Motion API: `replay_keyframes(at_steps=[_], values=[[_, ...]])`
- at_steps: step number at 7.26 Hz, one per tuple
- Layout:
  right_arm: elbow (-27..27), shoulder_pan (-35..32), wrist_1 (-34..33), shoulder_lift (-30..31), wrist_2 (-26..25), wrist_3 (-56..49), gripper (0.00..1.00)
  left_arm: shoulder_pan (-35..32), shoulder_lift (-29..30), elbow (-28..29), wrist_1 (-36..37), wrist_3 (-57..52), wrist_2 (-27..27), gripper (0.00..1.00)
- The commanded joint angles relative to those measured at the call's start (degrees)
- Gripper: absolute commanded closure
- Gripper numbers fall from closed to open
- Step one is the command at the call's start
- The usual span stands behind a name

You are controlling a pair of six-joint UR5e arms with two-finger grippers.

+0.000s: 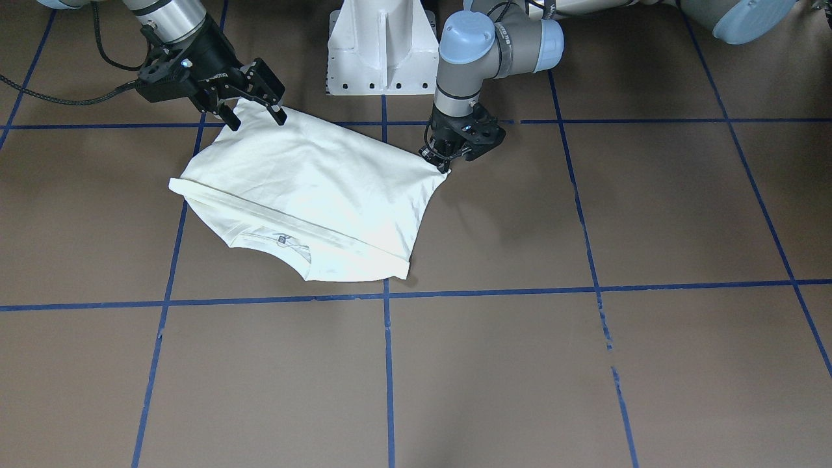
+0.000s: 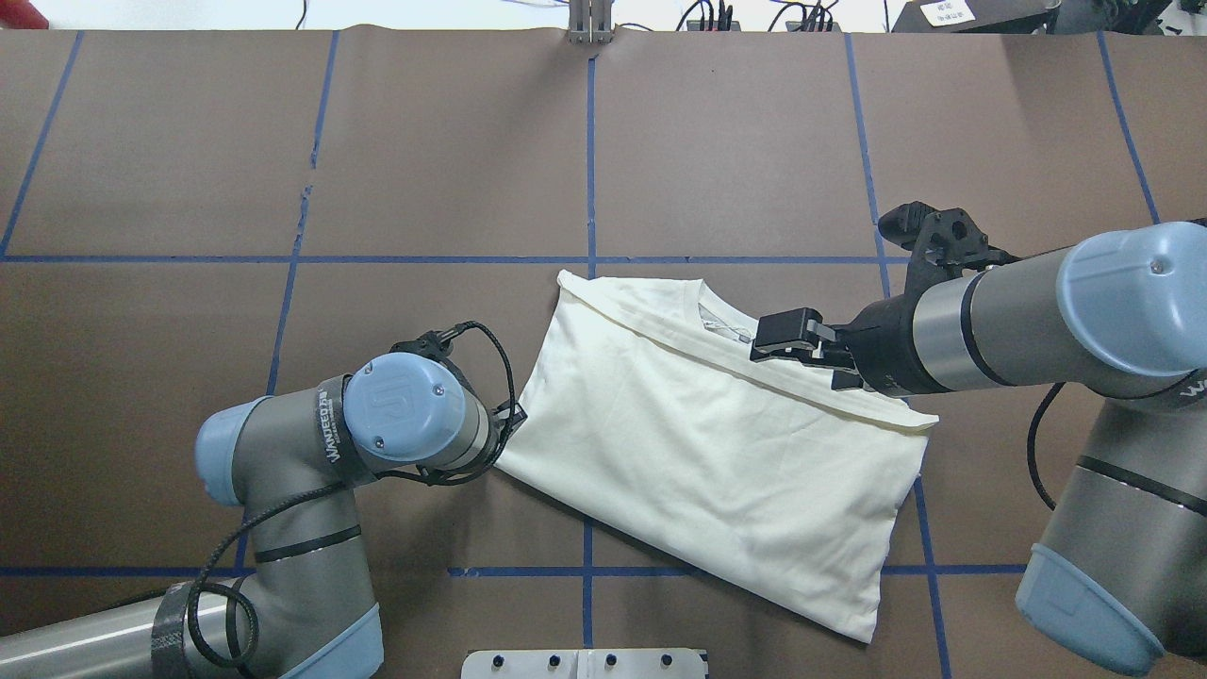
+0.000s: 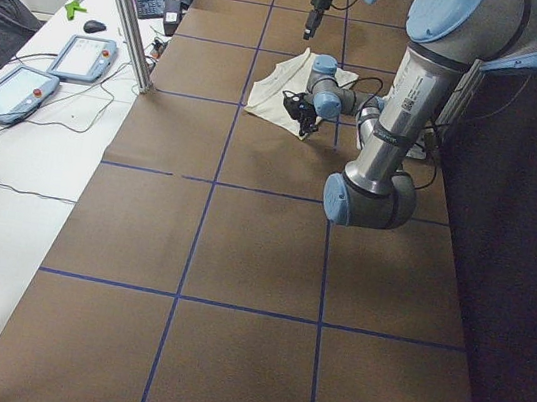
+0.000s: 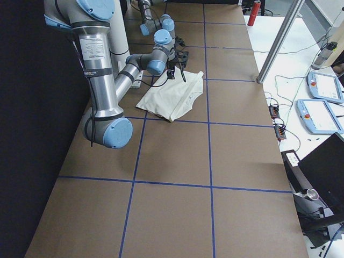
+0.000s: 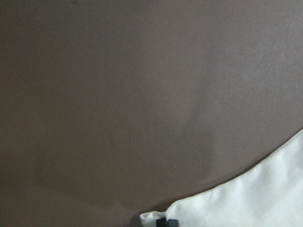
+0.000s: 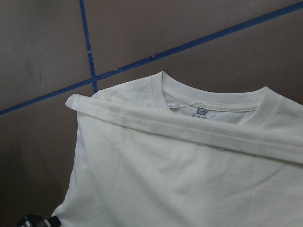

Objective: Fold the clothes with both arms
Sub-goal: 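Swing the held corner with the left gripper away from the robot, straightening the shirt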

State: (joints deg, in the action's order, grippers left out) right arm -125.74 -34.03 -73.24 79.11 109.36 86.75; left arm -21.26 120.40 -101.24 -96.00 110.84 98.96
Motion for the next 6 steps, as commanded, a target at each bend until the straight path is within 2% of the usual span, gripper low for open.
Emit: replay_keyframes(at_steps=[1, 3, 6], values=[[0.0, -0.1, 0.0, 0.3, 0.1, 0.0, 0.00, -4.9, 0.0, 0.8, 0.1, -0.6, -0.2, 1.00], [-0.2, -0.1, 0.0, 0.4, 0.0, 0.0, 0.00, -8.3, 2.7, 5.7, -0.3, -3.6, -4.5, 1.00], [-0.2, -0.3, 0.0, 0.4, -0.2, 0.0, 0.00, -16.5, 13.4, 24.0, -9.5, -9.5, -4.7, 1.00]])
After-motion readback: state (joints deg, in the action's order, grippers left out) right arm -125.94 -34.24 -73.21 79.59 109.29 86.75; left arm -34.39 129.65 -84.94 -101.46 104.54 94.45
